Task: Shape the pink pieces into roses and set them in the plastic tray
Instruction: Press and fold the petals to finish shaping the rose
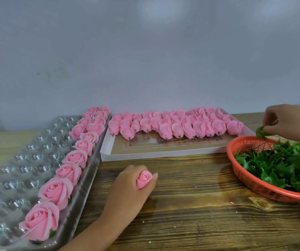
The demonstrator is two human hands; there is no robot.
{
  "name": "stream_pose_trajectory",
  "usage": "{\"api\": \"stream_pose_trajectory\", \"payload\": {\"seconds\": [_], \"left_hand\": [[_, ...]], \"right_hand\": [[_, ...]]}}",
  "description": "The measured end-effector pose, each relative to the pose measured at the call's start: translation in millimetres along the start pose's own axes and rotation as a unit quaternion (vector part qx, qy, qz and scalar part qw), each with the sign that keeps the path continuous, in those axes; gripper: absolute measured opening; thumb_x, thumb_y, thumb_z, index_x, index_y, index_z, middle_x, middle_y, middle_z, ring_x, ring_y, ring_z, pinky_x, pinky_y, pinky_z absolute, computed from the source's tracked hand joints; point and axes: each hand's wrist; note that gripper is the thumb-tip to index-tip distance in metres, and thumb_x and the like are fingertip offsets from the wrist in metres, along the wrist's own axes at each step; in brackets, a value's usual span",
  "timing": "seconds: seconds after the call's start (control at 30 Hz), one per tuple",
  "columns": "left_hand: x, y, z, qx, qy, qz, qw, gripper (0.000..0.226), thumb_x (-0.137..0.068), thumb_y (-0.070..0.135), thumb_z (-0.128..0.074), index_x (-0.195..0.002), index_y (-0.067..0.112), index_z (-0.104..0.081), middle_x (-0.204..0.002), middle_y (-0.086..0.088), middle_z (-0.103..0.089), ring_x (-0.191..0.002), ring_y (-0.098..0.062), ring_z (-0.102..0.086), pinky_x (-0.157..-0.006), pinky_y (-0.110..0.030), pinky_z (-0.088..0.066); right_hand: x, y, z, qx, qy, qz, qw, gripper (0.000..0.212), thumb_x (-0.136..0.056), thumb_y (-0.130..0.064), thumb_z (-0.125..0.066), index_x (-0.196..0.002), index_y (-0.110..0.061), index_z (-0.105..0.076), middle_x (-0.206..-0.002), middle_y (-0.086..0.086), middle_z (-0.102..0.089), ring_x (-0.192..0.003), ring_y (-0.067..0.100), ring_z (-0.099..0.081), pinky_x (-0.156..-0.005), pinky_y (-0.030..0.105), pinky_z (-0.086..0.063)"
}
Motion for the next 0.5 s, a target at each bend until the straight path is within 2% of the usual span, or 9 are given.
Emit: {"api": "stream_pose_trajectory", "payload": {"seconds": [0.13,0.23,0.33,0.4,0.5], "left_hand": [[-2.8,0.7,3.3,0.038,0.04,-0.001,0.998,0.026,-0.084,0.04,-0.059,-0.065,0.024,-0.052,-0.071,0.005,-0.053,-0.078,-0.007,-0.05,-0.066,-0.009,-0.037],[-3.5,1.1,4.5,0.046,0.054,0.004,0.997,0.029,-0.087,0.037,-0.06,-0.066,0.018,-0.052,-0.071,0.002,-0.052,-0.073,-0.01,-0.051,-0.066,-0.013,-0.039],[-4.8,4.0,1.7,0.094,0.054,0.047,0.993,0.031,-0.087,0.037,-0.059,-0.067,0.014,-0.054,-0.074,-0.001,-0.052,-0.068,-0.012,-0.052,-0.063,-0.015,-0.041],[-6.7,6.5,-1.5,0.154,0.051,0.104,0.981,0.033,-0.087,0.039,-0.06,-0.065,0.014,-0.057,-0.073,0.002,-0.053,-0.065,-0.005,-0.053,-0.061,-0.013,-0.039],[-9.9,6.6,-3.6,0.233,0.059,0.169,0.956,0.038,-0.086,0.044,-0.058,-0.06,0.016,-0.061,-0.059,0.011,-0.05,-0.055,0.002,-0.049,-0.055,-0.009,-0.038]], "right_hand": [[3.3,-8.5,1.0,-0.039,0.049,0.01,0.998,0.024,-0.075,-0.005,-0.078,-0.07,-0.02,-0.06,-0.073,-0.001,-0.066,-0.072,0.02,-0.063,-0.073,0.04,-0.054],[5.7,-16.1,3.5,-0.066,0.06,0.015,0.996,0.024,-0.079,-0.011,-0.077,-0.075,-0.028,-0.06,-0.075,-0.003,-0.068,-0.072,0.017,-0.065,-0.076,0.043,-0.056],[12.3,-35.8,12.2,-0.125,0.059,0.055,0.989,0.019,-0.083,-0.015,-0.075,-0.079,-0.033,-0.067,-0.081,-0.005,-0.071,-0.073,0.016,-0.067,-0.071,0.038,-0.054],[24.2,-59.7,16.8,-0.222,0.025,0.092,0.97,0.012,-0.085,-0.017,-0.074,-0.082,-0.028,-0.072,-0.081,-0.008,-0.073,-0.069,0.019,-0.069,-0.063,0.034,-0.054],[48.8,-103.8,7.9,-0.393,-0.084,0.135,0.906,0.006,-0.086,-0.018,-0.071,-0.086,-0.022,-0.074,-0.08,-0.008,-0.075,-0.064,0.008,-0.067,-0.057,0.022,-0.052]]}}
Point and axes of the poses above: each hand's wrist, its own x-axis away from the middle knuckle, its own z-axis out of the back of the hand, y = z × x
